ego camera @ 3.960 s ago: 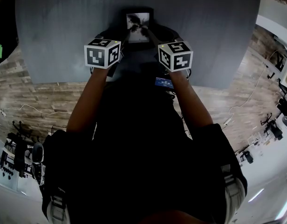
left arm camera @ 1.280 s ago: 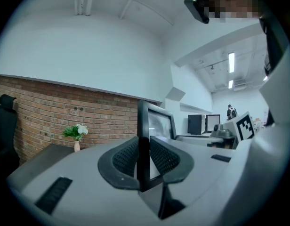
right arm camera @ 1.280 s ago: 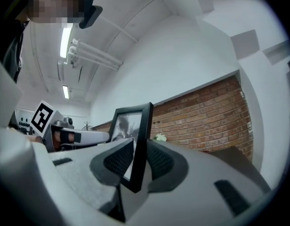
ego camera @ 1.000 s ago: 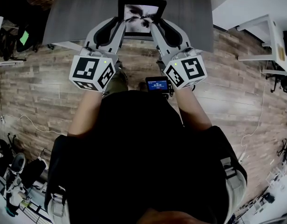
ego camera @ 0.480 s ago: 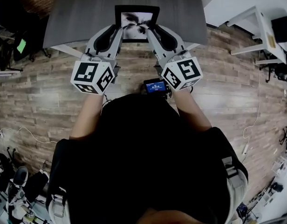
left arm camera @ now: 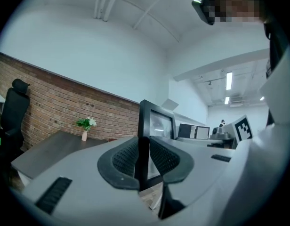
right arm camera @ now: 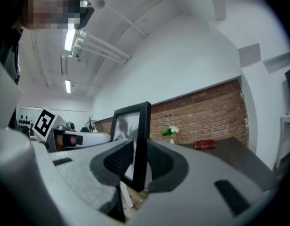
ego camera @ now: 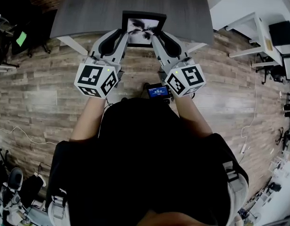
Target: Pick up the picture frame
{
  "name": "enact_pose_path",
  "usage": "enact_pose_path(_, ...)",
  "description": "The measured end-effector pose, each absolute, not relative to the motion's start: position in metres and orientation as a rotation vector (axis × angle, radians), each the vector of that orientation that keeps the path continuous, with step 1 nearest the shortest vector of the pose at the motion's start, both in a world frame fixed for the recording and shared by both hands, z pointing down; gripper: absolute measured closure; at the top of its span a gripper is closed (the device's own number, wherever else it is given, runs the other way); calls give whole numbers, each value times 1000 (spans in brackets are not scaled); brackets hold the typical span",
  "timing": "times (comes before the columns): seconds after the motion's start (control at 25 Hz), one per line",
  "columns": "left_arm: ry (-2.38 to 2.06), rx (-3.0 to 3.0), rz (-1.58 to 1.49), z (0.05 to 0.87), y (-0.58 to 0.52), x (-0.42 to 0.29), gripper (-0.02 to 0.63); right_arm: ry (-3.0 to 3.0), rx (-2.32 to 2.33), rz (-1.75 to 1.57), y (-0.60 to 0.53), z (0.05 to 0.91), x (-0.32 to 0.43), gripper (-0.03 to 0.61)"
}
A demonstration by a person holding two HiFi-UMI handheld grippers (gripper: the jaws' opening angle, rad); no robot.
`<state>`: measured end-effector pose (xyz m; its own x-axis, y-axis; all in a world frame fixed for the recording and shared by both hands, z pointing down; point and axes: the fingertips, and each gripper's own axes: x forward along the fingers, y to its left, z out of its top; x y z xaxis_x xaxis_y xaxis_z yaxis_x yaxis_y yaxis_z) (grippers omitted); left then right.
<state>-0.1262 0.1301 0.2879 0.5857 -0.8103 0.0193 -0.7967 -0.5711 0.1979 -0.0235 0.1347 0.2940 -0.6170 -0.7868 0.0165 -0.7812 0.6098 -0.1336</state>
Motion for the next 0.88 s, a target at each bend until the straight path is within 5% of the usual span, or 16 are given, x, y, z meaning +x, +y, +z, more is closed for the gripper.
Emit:
enact_pose_path(0.36,-1320,2584,-123,307,164,-140,546,2820,-1381,-230,165,308,-38,486)
enact_pose_path(0.88,-1268,2601,-43,313,176,-68,546,2784,-1414,-240,171,311,33,486)
